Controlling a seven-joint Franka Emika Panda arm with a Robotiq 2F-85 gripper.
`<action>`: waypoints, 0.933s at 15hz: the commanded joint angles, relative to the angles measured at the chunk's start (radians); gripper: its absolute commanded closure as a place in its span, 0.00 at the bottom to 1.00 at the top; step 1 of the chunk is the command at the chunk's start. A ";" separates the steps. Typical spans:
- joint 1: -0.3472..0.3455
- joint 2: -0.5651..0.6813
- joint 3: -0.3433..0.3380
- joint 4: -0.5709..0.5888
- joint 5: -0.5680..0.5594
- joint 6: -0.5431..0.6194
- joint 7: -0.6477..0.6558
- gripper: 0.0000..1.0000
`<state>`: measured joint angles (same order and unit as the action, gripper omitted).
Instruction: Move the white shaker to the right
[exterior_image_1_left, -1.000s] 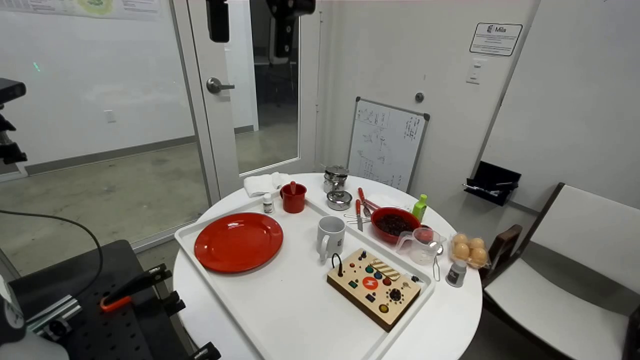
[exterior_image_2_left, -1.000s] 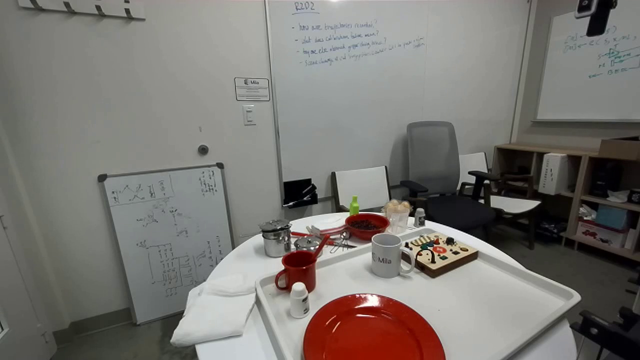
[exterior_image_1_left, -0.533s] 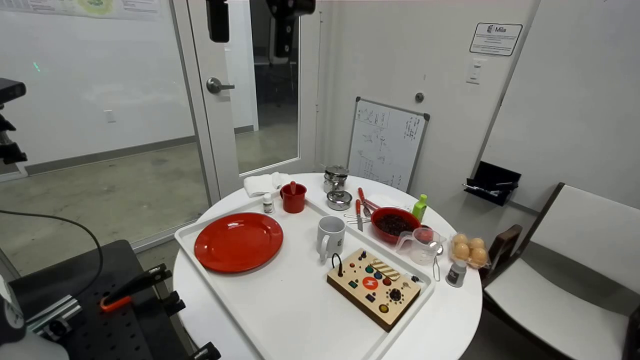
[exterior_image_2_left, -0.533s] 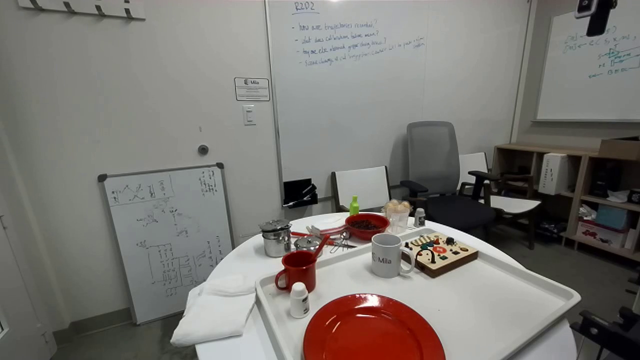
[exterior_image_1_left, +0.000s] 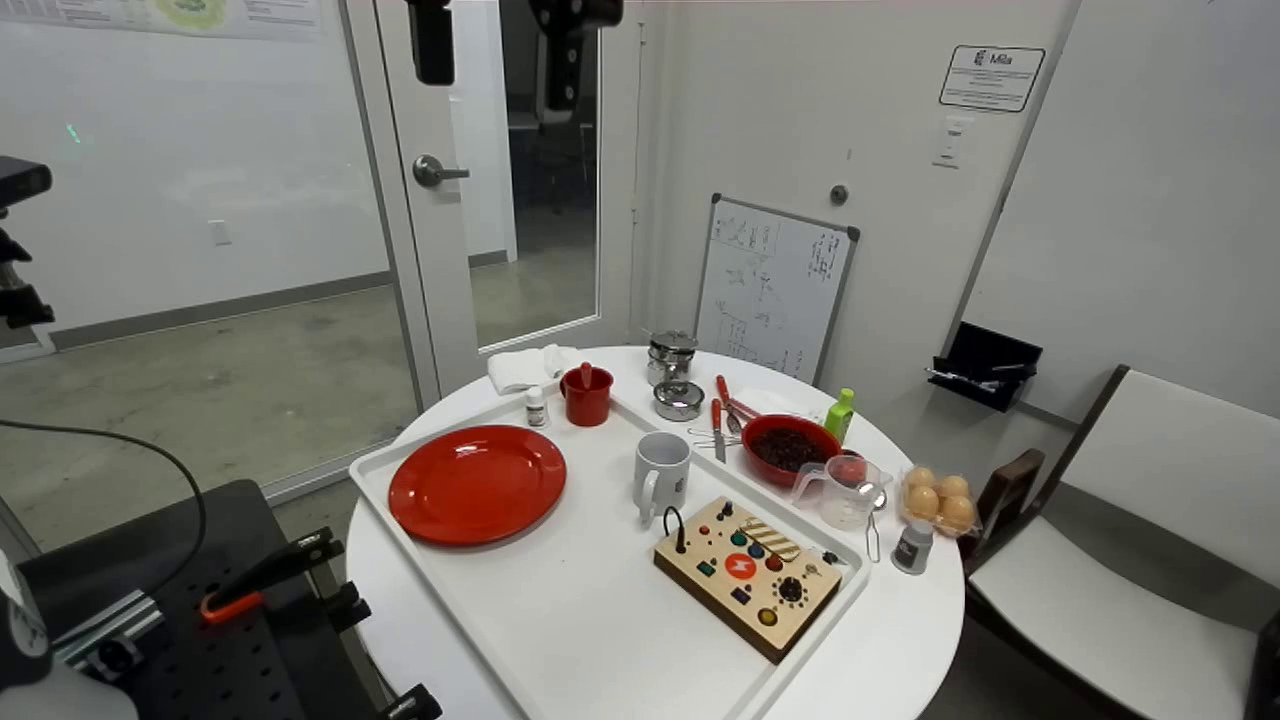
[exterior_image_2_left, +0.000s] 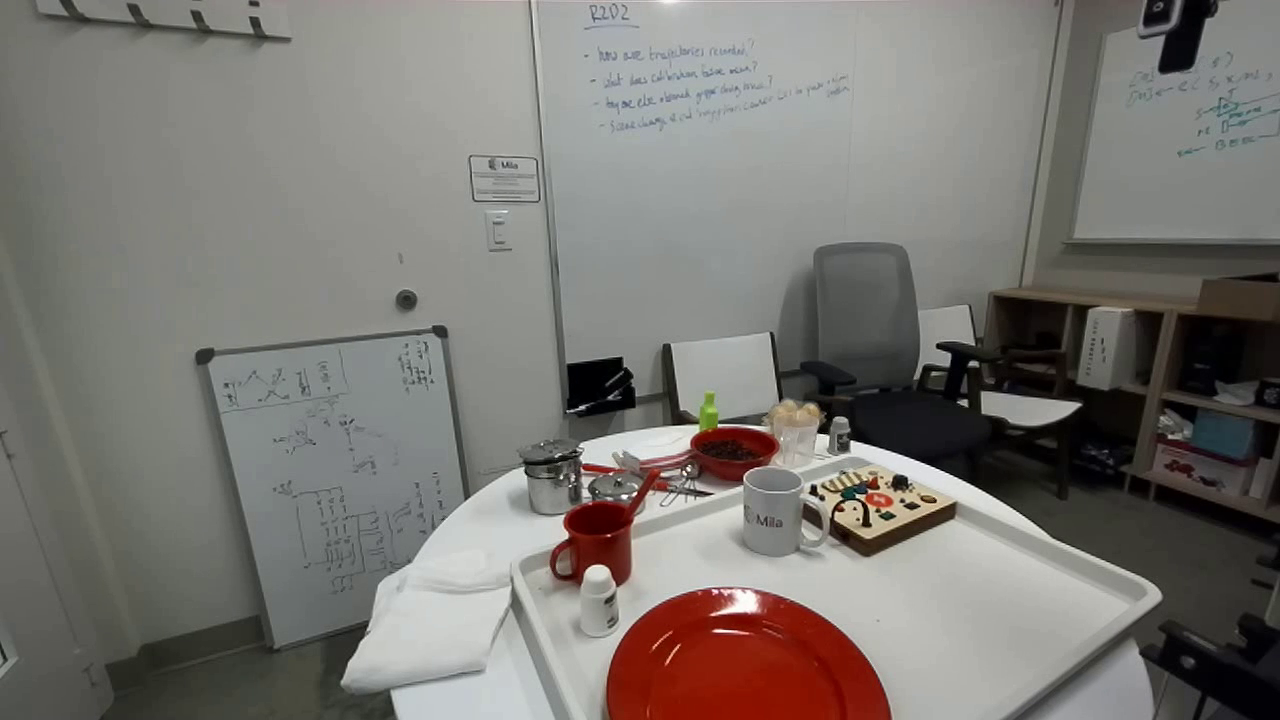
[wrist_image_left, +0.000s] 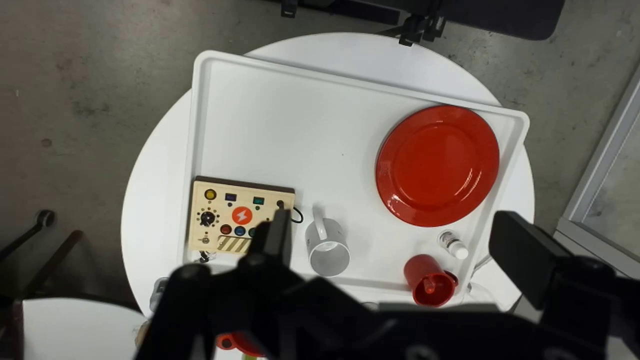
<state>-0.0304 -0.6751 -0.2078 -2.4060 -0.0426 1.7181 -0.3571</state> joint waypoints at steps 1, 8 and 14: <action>0.023 0.025 0.044 0.003 0.000 0.041 0.010 0.00; 0.080 0.226 0.219 0.020 -0.047 0.321 0.125 0.00; 0.117 0.479 0.344 0.093 -0.145 0.303 0.214 0.00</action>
<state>0.0693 -0.3194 0.1098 -2.3889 -0.1308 2.0748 -0.1744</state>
